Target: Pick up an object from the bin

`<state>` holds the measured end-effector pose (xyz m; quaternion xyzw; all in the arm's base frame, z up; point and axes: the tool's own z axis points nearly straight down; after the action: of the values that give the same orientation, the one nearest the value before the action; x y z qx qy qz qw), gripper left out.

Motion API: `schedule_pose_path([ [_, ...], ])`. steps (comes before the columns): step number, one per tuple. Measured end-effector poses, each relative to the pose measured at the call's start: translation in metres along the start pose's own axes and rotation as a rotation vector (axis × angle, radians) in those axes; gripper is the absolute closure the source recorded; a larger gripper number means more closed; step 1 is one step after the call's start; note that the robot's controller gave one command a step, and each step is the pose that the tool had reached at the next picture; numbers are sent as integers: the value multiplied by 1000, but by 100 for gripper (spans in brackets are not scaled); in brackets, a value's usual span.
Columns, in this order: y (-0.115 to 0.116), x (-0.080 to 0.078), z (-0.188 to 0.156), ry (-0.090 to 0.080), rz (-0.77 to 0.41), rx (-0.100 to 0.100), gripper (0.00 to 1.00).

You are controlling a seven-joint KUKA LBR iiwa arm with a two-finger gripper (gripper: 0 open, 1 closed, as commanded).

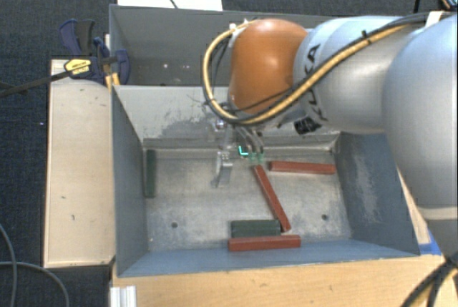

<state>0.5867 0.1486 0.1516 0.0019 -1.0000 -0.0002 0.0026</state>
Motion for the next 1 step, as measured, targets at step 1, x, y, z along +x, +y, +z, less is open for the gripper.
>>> schedule_pose_path([
  [1, -61, 15, 86, 1, -2, 3, 0],
])
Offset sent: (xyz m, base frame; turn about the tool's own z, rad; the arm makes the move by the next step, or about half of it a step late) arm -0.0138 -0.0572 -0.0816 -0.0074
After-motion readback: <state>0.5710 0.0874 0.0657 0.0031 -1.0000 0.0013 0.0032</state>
